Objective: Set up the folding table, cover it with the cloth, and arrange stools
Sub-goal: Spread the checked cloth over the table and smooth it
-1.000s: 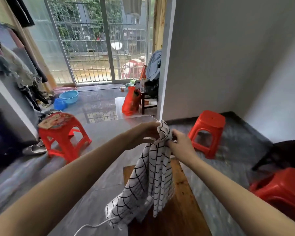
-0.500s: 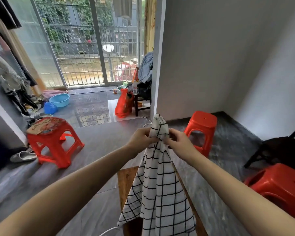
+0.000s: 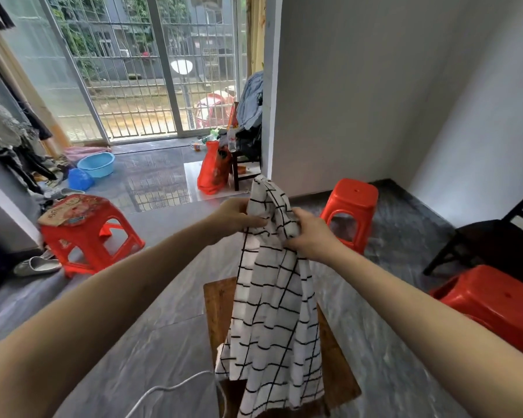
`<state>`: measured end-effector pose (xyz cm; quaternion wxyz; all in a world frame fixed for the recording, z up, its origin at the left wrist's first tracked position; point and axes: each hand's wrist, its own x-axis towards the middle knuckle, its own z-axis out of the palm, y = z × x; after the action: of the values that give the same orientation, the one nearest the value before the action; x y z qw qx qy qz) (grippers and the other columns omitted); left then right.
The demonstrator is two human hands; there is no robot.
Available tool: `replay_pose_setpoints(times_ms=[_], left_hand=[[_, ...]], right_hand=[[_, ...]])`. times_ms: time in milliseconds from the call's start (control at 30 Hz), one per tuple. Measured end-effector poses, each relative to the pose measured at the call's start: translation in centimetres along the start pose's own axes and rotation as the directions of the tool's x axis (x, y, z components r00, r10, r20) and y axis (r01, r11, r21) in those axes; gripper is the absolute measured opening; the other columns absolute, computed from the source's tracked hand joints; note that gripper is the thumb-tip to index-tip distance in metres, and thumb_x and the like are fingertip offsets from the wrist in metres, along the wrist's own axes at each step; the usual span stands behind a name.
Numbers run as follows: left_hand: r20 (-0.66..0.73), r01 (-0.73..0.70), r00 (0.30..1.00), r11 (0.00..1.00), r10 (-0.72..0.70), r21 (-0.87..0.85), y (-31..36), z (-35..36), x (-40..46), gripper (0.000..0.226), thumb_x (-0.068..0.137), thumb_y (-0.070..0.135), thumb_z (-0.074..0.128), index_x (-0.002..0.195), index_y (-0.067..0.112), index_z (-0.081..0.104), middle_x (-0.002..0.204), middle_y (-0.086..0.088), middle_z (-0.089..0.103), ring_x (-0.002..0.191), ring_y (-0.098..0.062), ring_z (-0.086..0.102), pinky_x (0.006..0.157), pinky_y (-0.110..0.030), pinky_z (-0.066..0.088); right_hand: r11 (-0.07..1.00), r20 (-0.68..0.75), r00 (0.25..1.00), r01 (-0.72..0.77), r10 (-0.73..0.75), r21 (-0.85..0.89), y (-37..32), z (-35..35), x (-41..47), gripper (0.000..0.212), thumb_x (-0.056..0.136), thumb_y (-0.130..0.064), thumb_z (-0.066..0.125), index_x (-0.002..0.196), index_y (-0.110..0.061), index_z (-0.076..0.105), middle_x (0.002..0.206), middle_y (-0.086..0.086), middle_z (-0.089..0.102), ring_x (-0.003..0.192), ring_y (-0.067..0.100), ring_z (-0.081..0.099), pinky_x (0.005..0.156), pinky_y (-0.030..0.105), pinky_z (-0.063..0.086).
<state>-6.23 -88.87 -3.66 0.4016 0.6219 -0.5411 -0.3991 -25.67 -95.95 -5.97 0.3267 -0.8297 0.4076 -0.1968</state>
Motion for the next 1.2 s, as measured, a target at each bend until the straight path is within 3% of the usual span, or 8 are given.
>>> replay_pose_setpoints(times_ms=[200, 300, 600, 733, 833, 933, 1067, 1200], left_hand=[[-0.311, 0.119, 0.949, 0.975, -0.057, 0.186, -2.5, -2.9, 0.2, 0.007, 0.085, 0.020, 0.072, 0.083, 0.013, 0.073, 0.071, -0.001, 0.065, 0.066, -0.012, 0.057, 0.063, -0.025, 0.043], [-0.466, 0.215, 0.881, 0.948, -0.084, 0.236, -4.0, -4.5, 0.3, 0.008, 0.087, 0.018, 0.067, 0.089, 0.016, 0.074, 0.080, -0.006, 0.065, 0.075, -0.018, 0.055, 0.066, -0.027, 0.040], [-0.435, 0.198, 0.900, 0.904, -0.015, 0.378, -3.4, -3.7, 0.4, 0.032, 0.090, 0.007, 0.045, 0.111, 0.016, 0.069, 0.101, -0.013, 0.068, 0.083, -0.026, 0.060, 0.059, -0.024, 0.039], [-0.457, 0.101, 0.889, 0.953, 0.043, 0.286, -1.4, -3.1, 0.6, 0.026, 0.093, 0.017, 0.044, 0.098, 0.018, 0.070, 0.092, -0.006, 0.068, 0.082, -0.020, 0.059, 0.062, -0.027, 0.040], [-0.385, -0.040, 0.903, 0.928, 0.192, 0.370, 0.4, -3.6, 0.4, 0.026, 0.092, 0.021, 0.046, 0.073, 0.022, 0.064, 0.075, -0.007, 0.065, 0.069, -0.018, 0.055, 0.060, -0.029, 0.036], [-0.336, -0.069, 0.907, 0.879, 0.252, 0.472, 1.1, -4.7, 0.1, 0.025, 0.092, 0.022, 0.047, 0.072, 0.023, 0.063, 0.073, -0.005, 0.065, 0.070, -0.021, 0.057, 0.060, -0.027, 0.038], [-0.399, 0.052, 0.886, 0.804, 0.236, 0.592, 0.6, -5.6, 0.2, 0.021, 0.084, 0.034, 0.042, 0.079, 0.026, 0.061, 0.080, -0.002, 0.064, 0.075, -0.022, 0.058, 0.058, -0.027, 0.034], [-0.507, 0.241, 0.837, 0.695, 0.205, 0.678, -0.3, -6.3, 0.4, 0.023, 0.087, 0.036, 0.044, 0.089, 0.024, 0.063, 0.083, 0.002, 0.059, 0.077, -0.022, 0.053, 0.059, -0.027, 0.031]], right_hand=[[0.995, -0.114, 0.989, -0.099, 0.097, -0.015, 1.6, -2.8, -0.2, 0.030, 0.078, -0.008, 0.067, 0.108, -0.012, 0.065, 0.097, 0.002, 0.070, 0.091, 0.016, 0.063, 0.072, 0.025, 0.043], [0.991, -0.146, 0.986, -0.095, 0.081, -0.089, 2.5, -4.2, -0.5, 0.018, 0.080, -0.011, 0.066, 0.096, -0.013, 0.073, 0.090, 0.001, 0.072, 0.088, 0.017, 0.064, 0.071, 0.026, 0.043], [0.947, -0.140, 0.981, -0.170, 0.136, -0.273, 3.8, -3.8, -0.5, 0.027, 0.098, -0.014, 0.042, 0.103, -0.005, 0.067, 0.104, 0.019, 0.067, 0.100, 0.037, 0.061, 0.087, 0.044, 0.049], [0.966, -0.330, 0.933, -0.206, 0.145, -0.157, 4.0, -3.3, -0.7, 0.025, 0.099, -0.016, 0.032, 0.089, -0.007, 0.053, 0.087, 0.016, 0.063, 0.080, 0.036, 0.059, 0.073, 0.050, 0.051], [0.992, -0.402, 0.909, -0.129, 0.113, -0.013, 3.7, -3.0, -0.8, 0.018, 0.096, -0.007, 0.034, 0.086, -0.006, 0.048, 0.081, 0.014, 0.060, 0.073, 0.032, 0.056, 0.064, 0.045, 0.045], [0.998, -0.396, 0.916, -0.054, 0.062, 0.030, 3.9, -3.0, -1.4, 0.024, 0.097, -0.022, 0.031, 0.077, -0.013, 0.041, 0.074, 0.010, 0.056, 0.068, 0.030, 0.052, 0.063, 0.047, 0.042], [0.966, -0.264, 0.960, 0.022, -0.092, -0.258, 4.5, -2.9, -2.2, 0.035, 0.084, -0.054, 0.045, 0.085, -0.019, 0.044, 0.079, -0.001, 0.056, 0.070, 0.022, 0.055, 0.061, 0.042, 0.047], [0.814, -0.160, 0.973, 0.043, -0.166, -0.579, 5.9, -1.9, -2.0, 0.042, 0.079, -0.015, 0.059, 0.118, -0.016, 0.044, 0.106, 0.006, 0.050, 0.101, 0.029, 0.052, 0.072, 0.039, 0.044]])
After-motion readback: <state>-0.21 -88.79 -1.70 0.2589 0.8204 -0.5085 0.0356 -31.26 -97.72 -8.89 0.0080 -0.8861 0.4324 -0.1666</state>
